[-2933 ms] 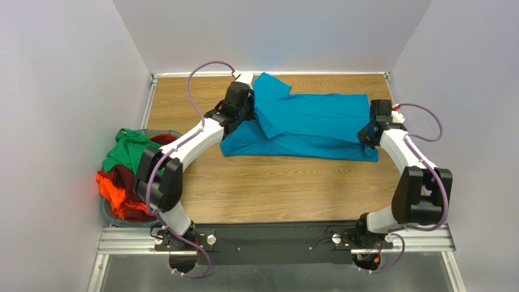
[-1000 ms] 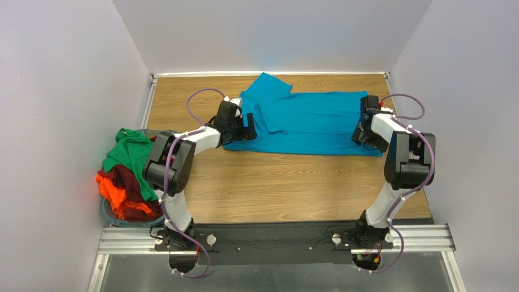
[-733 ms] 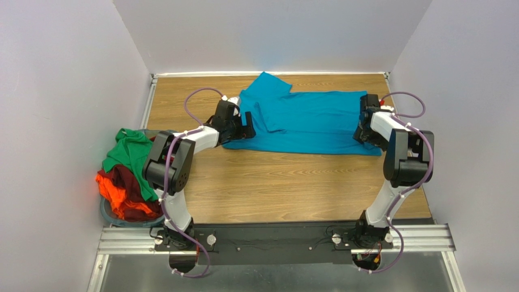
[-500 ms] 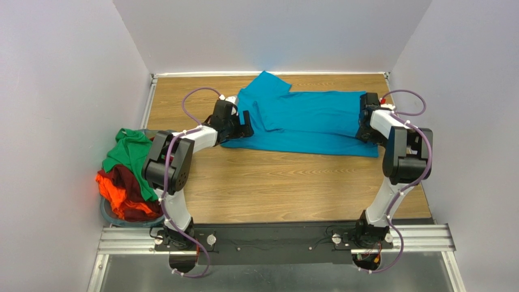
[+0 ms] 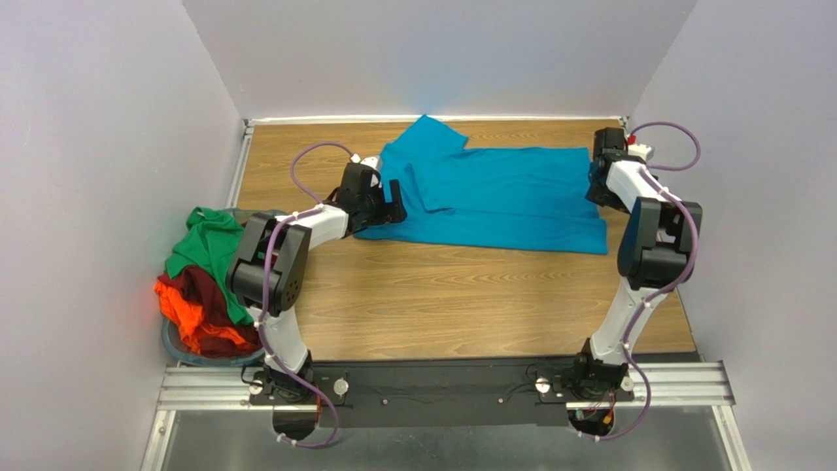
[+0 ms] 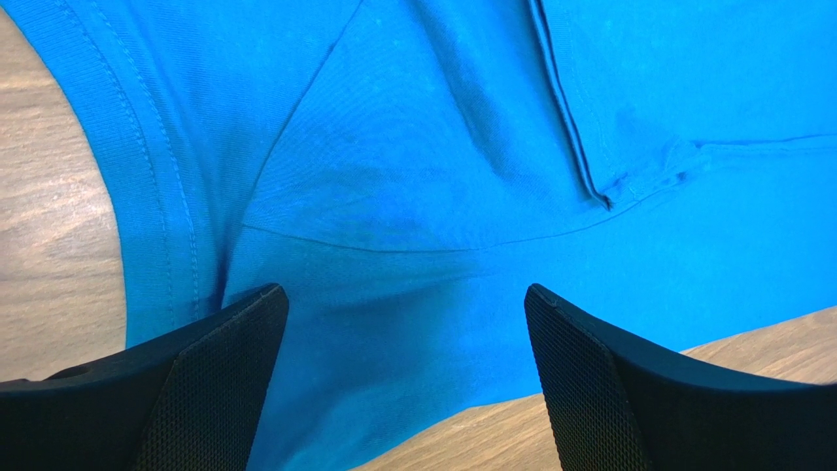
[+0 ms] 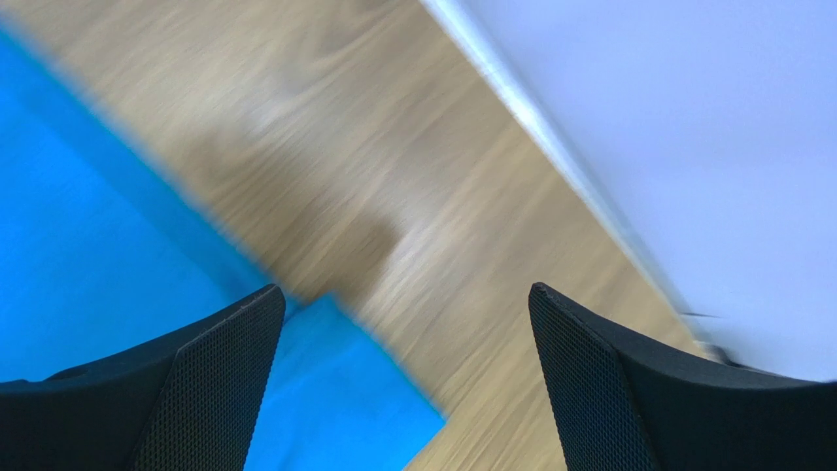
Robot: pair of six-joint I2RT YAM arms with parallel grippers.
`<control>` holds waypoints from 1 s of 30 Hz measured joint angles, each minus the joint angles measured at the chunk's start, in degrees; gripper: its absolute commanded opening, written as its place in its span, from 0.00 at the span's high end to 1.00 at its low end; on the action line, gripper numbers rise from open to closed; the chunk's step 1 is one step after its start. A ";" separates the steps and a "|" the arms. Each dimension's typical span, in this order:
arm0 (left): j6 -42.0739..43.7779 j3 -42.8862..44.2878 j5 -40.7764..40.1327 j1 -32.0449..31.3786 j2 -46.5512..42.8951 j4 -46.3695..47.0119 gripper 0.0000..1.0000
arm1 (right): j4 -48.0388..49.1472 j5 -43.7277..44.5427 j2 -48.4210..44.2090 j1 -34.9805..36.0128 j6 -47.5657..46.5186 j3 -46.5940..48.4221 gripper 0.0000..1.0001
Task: Fold and stack the t-shirts
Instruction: Fold the tshirt
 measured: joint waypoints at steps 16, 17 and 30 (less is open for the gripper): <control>-0.83 -3.98 -0.09 0.09 -2.86 1.01 0.02 | 4.96 -39.08 -15.19 10.99 0.13 -19.98 0.00; -0.94 -4.39 -0.09 0.09 -3.21 1.07 0.02 | 5.55 -40.04 -15.02 10.99 0.15 -20.79 0.00; -5.14 -13.05 0.02 0.33 -10.93 1.09 0.02 | 13.49 -43.93 -20.00 10.80 1.03 -31.01 0.00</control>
